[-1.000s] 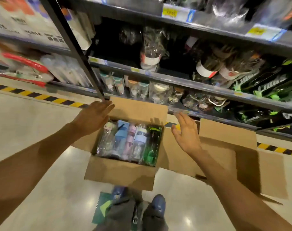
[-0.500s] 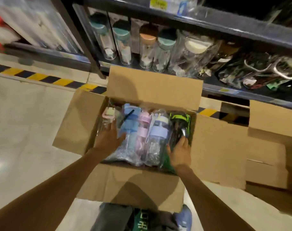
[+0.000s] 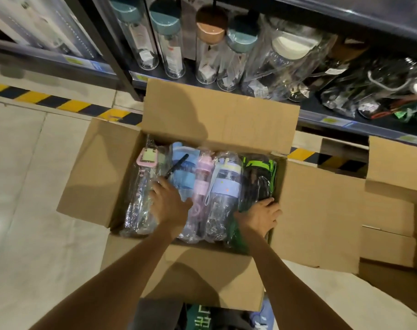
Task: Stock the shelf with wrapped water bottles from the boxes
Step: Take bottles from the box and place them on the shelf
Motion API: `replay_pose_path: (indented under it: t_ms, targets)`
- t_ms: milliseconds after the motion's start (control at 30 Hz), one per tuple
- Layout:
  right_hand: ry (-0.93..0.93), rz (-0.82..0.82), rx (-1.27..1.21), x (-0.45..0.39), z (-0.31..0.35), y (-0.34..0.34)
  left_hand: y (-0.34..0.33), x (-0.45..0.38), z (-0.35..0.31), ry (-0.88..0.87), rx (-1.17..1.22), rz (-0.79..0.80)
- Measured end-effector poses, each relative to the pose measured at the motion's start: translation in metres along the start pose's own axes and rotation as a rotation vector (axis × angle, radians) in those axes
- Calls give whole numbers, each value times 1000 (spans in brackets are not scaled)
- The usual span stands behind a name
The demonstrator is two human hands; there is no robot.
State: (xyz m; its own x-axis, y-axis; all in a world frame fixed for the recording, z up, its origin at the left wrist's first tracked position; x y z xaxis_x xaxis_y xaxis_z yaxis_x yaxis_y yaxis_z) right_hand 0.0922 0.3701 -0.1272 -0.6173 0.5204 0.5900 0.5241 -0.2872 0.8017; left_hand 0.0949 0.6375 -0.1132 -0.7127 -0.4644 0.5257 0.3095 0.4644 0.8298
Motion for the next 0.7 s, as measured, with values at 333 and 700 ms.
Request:
replay_pose_path:
  t_ms: [333, 700]
  targets:
    - [-2, 3, -162, 5, -7, -4, -19, 6, 17, 146, 170, 44]
    - [-71, 197, -402, -16, -14, -22, -51, -2, 26, 319, 383, 252]
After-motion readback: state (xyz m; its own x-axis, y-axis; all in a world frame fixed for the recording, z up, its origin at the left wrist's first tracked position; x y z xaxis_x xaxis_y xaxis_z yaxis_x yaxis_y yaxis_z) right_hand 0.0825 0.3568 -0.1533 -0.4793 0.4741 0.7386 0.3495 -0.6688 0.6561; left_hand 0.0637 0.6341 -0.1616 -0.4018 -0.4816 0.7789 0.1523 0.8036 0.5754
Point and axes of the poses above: each hand's wrist, its own x-axis away from the middle knuckle, its own y-axis out of the back of the hand, z = x × y, the point moved 10 cm from there along -x, towards the middle knuckle, and after that the axes turned 1 degree about x, right-handed, at the moved point
